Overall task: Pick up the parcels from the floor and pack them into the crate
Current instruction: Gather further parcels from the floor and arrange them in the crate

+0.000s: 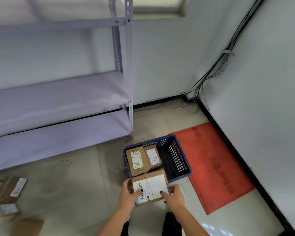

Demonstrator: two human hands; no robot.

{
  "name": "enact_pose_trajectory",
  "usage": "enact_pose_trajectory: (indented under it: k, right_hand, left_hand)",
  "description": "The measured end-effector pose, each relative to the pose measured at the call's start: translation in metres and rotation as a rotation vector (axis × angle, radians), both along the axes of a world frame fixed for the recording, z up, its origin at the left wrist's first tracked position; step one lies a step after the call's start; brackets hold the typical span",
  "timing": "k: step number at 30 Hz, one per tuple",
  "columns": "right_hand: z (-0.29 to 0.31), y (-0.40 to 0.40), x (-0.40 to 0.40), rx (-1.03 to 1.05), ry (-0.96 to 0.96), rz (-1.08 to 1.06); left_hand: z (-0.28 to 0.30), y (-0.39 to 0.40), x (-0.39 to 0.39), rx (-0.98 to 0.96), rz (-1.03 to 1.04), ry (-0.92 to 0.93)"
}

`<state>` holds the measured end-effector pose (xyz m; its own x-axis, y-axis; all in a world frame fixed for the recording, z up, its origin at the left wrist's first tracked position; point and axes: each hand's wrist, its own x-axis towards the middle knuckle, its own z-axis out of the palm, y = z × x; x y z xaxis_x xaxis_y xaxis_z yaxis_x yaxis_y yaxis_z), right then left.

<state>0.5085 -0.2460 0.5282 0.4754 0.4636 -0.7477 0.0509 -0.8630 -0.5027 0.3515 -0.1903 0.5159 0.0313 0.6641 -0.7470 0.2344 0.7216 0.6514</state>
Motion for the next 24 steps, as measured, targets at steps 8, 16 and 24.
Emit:
enact_pose_trajectory:
  k: [8, 16, 24]
  right_hand:
    - [-0.029, 0.025, 0.144, -0.054, 0.067, 0.270]
    - [-0.111, 0.054, 0.240, -0.249, 0.125, 0.511]
    - [-0.265, 0.121, 0.243, -0.278, 0.069, 0.604]
  left_hand:
    - [-0.034, -0.011, 0.133, -0.064, 0.097, 0.037]
    - [-0.114, 0.009, 0.212, -0.198, 0.092, 0.102]
    - [-0.256, 0.071, 0.226, -0.254, 0.174, 0.174]
